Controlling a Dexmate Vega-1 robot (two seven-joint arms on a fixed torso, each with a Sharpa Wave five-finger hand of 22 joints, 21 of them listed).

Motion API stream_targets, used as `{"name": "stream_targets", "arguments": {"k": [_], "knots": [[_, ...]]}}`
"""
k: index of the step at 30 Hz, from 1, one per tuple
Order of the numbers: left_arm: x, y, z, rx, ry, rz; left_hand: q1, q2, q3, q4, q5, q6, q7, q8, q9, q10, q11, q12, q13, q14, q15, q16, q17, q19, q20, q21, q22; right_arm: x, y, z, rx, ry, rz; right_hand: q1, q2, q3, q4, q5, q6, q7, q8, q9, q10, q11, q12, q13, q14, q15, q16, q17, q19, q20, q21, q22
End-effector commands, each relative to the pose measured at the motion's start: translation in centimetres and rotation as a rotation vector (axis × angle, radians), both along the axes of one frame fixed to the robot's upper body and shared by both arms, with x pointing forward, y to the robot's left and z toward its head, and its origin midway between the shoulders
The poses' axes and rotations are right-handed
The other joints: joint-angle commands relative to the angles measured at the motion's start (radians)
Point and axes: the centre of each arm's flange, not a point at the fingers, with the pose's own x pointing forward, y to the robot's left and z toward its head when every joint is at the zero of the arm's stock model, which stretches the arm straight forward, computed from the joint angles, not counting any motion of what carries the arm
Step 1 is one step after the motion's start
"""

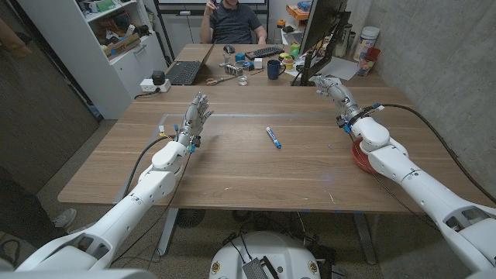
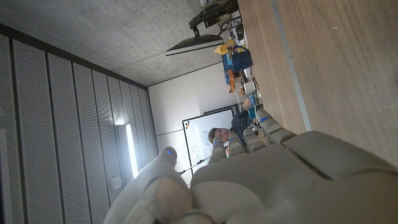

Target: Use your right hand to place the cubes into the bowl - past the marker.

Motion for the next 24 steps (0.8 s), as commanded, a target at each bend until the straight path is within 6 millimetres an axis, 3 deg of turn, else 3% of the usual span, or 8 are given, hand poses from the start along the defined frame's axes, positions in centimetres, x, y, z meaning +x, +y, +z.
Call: {"name": "stream_targets", "arguments": {"k": [1, 5, 24], "knots": [[-0.1, -0.1, 0.1, 0.002, 0.001, 0.007, -0.002, 0.012, 0.004, 0.001, 0.007, 0.005, -0.005, 0.006, 0.002, -0.004, 0.005, 0.006, 0.005, -0.007, 0.001, 0.006, 0.002, 0.004, 0.008, -0.001, 0.004, -1.1, -0.7, 3.4, -0.156, -0.1, -0.184, 0.018, 0.001, 0.004, -0.012, 0.007, 0.019, -0.002, 0.007, 0.005, 0.018, -0.003, 0.01, 0.006, 0.014, -0.002, 0.009, 0.003, -0.002, 0.014, -0.003, 0.002], [-0.1, 0.0, 0.1, 0.002, 0.001, 0.011, -0.002, 0.012, 0.004, 0.001, 0.007, 0.007, -0.007, 0.006, 0.002, -0.004, 0.004, 0.005, 0.005, -0.007, 0.002, 0.006, 0.002, 0.003, 0.008, -0.002, 0.004, -1.6, -0.9, 4.4, -0.204, -0.129, -0.251, 0.022, 0.001, 0.004, -0.017, 0.007, 0.028, -0.003, 0.008, 0.005, 0.028, -0.001, 0.013, 0.006, 0.024, 0.0, 0.01, 0.004, -0.001, 0.03, -0.006, 0.002], [-0.3, 0.0, 0.1, 0.008, 0.003, 0.003, -0.003, 0.012, 0.003, 0.001, 0.006, 0.011, -0.007, 0.006, 0.003, -0.005, 0.005, 0.005, 0.005, -0.008, 0.003, 0.006, 0.002, 0.002, 0.011, -0.004, 0.004, -4.4, -1.8, 7.1, -0.38, -0.233, -0.624, 0.041, 0.007, 0.01, -0.034, 0.01, 0.05, -0.014, 0.01, 0.006, 0.039, -0.014, 0.015, 0.007, 0.044, -0.013, 0.009, 0.003, 0.002, 0.034, -0.012, 0.003]]}}
